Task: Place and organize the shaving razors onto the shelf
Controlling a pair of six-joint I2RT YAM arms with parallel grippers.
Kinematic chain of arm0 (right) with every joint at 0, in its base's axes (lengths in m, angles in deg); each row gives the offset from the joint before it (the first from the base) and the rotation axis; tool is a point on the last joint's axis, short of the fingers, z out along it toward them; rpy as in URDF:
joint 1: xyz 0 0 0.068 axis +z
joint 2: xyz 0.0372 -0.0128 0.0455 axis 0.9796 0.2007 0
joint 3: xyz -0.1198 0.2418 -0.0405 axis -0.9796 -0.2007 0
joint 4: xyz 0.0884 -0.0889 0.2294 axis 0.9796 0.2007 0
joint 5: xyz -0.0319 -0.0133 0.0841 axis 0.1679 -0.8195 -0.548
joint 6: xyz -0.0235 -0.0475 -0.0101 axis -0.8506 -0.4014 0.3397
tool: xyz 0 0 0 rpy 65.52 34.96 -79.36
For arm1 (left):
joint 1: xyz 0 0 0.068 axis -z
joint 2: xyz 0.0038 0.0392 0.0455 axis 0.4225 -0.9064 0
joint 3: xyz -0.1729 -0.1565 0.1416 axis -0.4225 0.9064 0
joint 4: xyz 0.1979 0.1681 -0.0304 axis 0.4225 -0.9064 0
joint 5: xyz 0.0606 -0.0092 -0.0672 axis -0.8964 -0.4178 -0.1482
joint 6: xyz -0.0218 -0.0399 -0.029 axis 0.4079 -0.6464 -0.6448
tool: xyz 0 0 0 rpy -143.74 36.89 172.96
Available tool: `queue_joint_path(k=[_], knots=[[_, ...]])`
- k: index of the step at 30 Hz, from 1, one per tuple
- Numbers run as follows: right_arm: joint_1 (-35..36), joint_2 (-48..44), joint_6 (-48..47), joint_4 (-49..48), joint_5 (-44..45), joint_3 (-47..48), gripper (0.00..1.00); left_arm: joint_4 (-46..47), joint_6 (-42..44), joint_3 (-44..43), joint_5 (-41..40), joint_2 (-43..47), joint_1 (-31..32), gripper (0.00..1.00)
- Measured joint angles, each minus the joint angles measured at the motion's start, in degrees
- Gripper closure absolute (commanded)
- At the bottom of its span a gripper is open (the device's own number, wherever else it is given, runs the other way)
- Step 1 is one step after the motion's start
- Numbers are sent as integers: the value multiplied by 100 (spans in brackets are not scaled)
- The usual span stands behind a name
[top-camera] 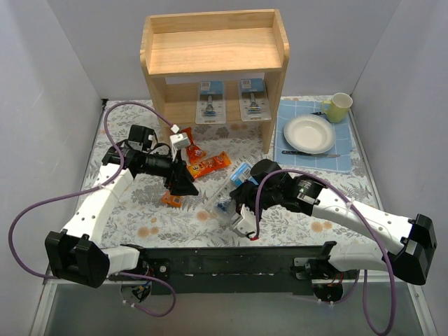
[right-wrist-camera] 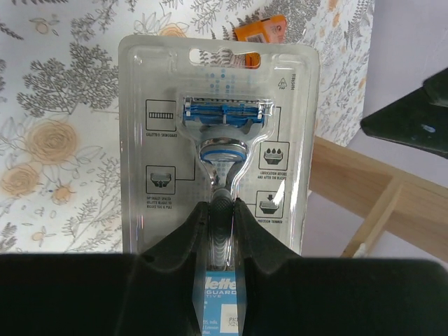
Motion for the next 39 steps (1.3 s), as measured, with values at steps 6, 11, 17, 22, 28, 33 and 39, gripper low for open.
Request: queue_joint_path(k=[6,11,17,22,28,33,39], knots=[[2,258,-249,-101,105,205,99,208,-302,380,-247,278,503,31],[2,369,-297,-238,125,282,99,551,-748,643,-525,435,684,34],[2,387,-286,-413,125,332,99,778,-903,664,-796,417,715,41],[33,407,-236,-551,144,343,99,872,-949,664,-841,337,802,58],[35,490,-199,-614,216,343,99,866,-935,710,-734,295,850,71],[35,535,-177,-708,232,343,99,732,-870,750,-697,273,874,70],[35,551,-173,-824,232,343,99,636,-839,828,-695,273,876,78]])
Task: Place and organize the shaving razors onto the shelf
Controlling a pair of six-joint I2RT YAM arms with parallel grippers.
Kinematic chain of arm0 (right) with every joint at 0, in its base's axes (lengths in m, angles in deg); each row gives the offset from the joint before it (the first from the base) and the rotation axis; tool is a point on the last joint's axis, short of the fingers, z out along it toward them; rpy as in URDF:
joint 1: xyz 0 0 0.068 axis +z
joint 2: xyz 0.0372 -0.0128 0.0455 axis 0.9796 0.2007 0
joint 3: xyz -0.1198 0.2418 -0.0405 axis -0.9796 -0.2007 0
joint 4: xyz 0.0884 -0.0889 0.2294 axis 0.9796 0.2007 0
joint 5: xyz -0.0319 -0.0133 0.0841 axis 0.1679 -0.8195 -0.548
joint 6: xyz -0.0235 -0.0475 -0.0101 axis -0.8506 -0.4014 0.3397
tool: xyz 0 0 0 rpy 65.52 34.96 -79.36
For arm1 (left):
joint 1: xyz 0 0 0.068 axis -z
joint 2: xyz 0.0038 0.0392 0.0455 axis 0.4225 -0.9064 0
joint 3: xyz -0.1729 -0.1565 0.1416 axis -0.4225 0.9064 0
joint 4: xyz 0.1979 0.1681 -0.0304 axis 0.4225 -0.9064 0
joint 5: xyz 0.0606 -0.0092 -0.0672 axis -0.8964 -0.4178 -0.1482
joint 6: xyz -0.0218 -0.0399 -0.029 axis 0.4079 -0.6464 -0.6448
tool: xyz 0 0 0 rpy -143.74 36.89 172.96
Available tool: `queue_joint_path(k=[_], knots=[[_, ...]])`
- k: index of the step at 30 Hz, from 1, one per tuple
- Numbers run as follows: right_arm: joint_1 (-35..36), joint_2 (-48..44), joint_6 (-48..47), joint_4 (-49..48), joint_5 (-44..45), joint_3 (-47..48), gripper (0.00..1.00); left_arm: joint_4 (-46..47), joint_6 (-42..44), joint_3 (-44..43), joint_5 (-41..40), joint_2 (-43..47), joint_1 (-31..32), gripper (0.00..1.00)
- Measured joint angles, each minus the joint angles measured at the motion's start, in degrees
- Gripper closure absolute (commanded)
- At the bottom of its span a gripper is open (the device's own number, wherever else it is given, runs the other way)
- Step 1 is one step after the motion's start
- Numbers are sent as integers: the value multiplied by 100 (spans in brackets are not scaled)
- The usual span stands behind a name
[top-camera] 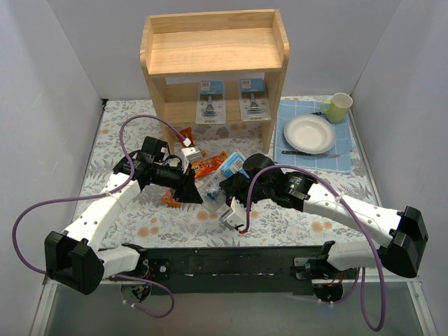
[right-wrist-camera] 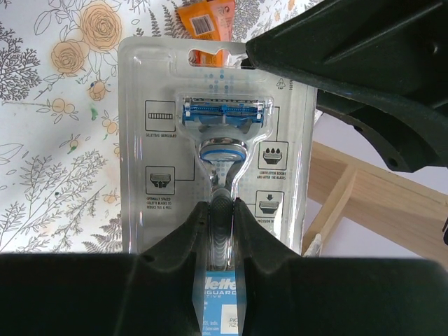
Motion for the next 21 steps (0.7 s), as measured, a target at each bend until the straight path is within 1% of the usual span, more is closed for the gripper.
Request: queue_joint_path(k=[2,6,7,8,10,14,15,18,21], knots=[[0,7,0,-4,2,0,99,-15,4,0,2,0,0,81],[0,46,-7,-31,4,0,99,-13,-46,11,35,0,2,100],[0,50,-11,-31,2,0,75,-11,-68,20,31,0,-2,100],[2,50,-7,-44,9,0,65,-7,-90,28,33,-2,-13,100],[7,50,116,-122,59,-15,51,35,-177,46,37,-2,-22,100],[11,2,448,-573,389,-57,46,328,-553,197,199,98,-190,100],[15,-57,476,-651,490,-87,43,387,-675,260,258,175,-269,100],[-85,-428,643,-730,682,-168,40,463,-960,413,341,479,-577,100],[-291,-953,887,-772,907,-199,40,501,-1145,437,505,852,-962,100]])
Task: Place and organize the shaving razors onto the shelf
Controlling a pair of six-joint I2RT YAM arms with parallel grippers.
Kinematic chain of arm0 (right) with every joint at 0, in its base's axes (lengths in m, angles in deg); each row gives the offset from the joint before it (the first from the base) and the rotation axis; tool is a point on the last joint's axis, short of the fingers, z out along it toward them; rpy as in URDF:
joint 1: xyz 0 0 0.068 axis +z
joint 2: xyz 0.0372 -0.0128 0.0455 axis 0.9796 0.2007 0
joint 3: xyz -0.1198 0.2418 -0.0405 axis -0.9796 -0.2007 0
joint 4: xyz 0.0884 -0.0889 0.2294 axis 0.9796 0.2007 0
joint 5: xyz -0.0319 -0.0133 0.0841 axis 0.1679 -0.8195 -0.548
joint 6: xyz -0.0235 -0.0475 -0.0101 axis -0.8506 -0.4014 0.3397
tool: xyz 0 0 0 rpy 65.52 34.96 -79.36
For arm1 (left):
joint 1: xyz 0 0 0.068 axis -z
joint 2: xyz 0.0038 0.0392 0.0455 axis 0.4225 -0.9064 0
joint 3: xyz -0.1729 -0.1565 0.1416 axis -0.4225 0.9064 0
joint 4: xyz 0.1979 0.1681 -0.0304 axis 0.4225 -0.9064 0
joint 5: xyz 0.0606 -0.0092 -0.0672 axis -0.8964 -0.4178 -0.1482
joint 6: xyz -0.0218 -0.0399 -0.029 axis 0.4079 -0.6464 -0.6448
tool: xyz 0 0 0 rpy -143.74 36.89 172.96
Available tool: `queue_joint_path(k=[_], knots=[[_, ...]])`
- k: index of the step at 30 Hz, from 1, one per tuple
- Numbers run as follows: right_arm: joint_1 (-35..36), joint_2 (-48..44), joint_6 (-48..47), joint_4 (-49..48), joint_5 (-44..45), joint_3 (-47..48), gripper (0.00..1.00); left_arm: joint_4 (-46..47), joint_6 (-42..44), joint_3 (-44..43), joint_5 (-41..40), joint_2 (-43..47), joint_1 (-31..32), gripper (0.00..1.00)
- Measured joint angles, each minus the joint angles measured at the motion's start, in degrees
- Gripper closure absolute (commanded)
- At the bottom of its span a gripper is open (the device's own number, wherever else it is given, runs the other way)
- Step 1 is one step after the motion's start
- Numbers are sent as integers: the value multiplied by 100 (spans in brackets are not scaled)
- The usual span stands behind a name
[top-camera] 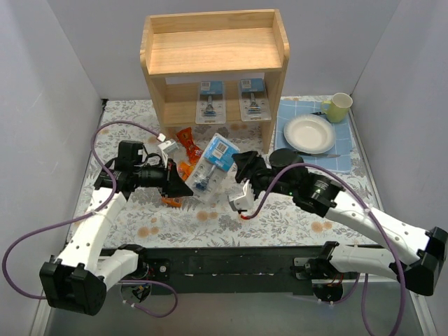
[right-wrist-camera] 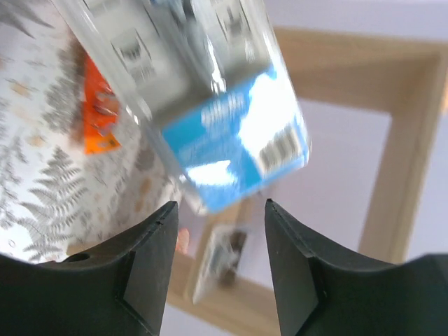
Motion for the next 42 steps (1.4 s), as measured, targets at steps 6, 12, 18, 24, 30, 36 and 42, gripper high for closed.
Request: queue_joint_path(k=[6,12,18,24,30,36,42], knots=[[-354,-446,608,-186,568,-4,41,-57,-188,-238,557,87,-942,100],[-431,-271,1104,-350,855,-83,41,730,-1200,-575,1193,-551,-1775,100],[-431,-127,1357,-463,894,-118,43,2444,-3023,-592,1517,-1134,-2059,100],[-431,-127,1534,-557,892,-223,43,4675,-5254,-251,1552,-1480,-2151,100],[-431,-127,1818,-616,896,-225,43,5595,-6271,-249,1432,-1987,-2173,100],[-431,-127,1950,-647,896,-299,43,5840,-6712,-251,1202,-2387,-2236,100],[-431,-81,1980,-684,892,-302,44,6054,-6992,-271,1158,-2710,-2243,100]])
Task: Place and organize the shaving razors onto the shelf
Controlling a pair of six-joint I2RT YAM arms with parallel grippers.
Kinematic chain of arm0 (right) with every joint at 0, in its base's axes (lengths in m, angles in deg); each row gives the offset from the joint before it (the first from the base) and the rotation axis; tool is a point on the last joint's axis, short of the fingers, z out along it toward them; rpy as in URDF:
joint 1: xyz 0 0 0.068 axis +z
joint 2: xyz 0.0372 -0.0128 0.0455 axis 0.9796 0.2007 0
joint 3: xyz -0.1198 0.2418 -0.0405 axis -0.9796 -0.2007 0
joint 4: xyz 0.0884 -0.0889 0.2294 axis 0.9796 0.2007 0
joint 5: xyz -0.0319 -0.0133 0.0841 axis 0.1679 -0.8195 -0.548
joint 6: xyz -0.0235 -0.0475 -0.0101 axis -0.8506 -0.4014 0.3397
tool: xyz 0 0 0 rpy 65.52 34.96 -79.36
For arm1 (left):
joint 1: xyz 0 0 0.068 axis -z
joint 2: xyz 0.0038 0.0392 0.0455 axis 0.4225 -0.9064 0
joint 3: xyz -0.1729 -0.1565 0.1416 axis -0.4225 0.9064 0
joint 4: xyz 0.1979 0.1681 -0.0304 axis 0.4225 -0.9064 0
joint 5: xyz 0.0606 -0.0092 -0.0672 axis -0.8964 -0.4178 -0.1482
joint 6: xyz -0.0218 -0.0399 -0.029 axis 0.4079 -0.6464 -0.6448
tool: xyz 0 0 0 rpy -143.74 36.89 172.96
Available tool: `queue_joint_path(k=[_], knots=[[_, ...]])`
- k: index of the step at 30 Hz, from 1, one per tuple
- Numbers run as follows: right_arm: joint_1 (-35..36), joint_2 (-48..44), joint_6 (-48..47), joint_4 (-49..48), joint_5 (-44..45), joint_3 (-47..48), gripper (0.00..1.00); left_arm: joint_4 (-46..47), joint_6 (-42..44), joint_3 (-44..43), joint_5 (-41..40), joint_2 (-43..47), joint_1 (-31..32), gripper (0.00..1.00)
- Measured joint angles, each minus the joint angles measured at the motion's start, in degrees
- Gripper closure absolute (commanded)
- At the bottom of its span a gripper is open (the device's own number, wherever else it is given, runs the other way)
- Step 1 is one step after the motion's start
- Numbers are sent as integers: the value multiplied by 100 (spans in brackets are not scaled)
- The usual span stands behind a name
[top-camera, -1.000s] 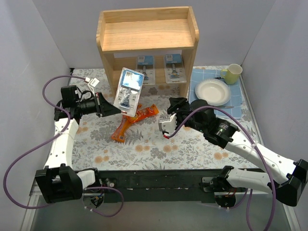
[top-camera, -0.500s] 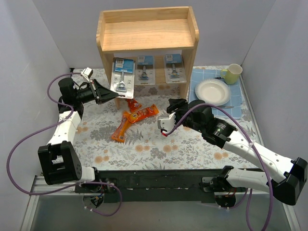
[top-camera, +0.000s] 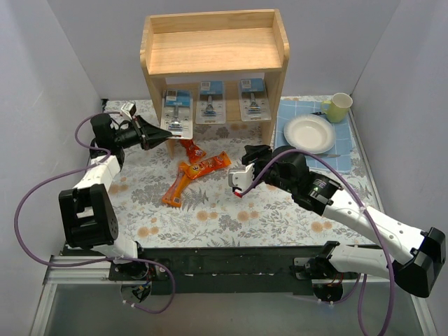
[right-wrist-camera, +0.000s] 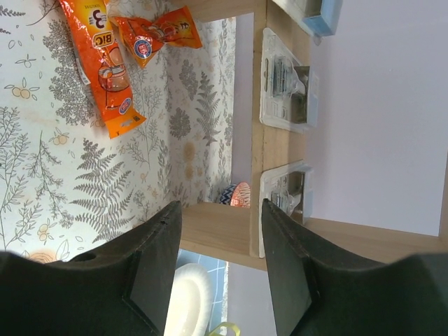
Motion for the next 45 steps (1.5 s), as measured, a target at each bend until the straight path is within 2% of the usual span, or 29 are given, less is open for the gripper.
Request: queue_joint_path(k=[5,9,14,15,19,22,25,28,29,32,36,45], knots=[[0,116,0,-7,0,2,44,282,-317,0,-28,-382,13,100],[0,190,0,-4,-7,2,44,479,-514,-4,-39,-564,15,96],[0,273,0,-26,-28,13,44,601,-693,-116,-39,-752,22,85],[0,297,0,-35,-33,13,44,619,-721,-149,-50,-798,22,76],[0,417,0,-39,-46,20,44,629,-776,-238,-192,-898,2,63],[0,514,2,-48,-46,55,44,636,-800,-297,-258,-918,-28,55],[0,586,2,-76,-50,105,44,673,-820,-313,-297,-918,-31,54],[0,649,2,-127,-68,168,44,728,-835,-313,-297,-918,-31,59],[0,664,2,-142,-70,188,44,752,-839,-313,-297,-918,-31,68],[0,728,4,-190,-90,236,44,828,-861,-299,-297,-918,-28,86],[0,846,11,-234,-127,297,44,935,-883,-262,-297,-918,-31,93],[0,1025,24,-278,-151,402,44,1156,-984,46,-520,-820,-26,97]])
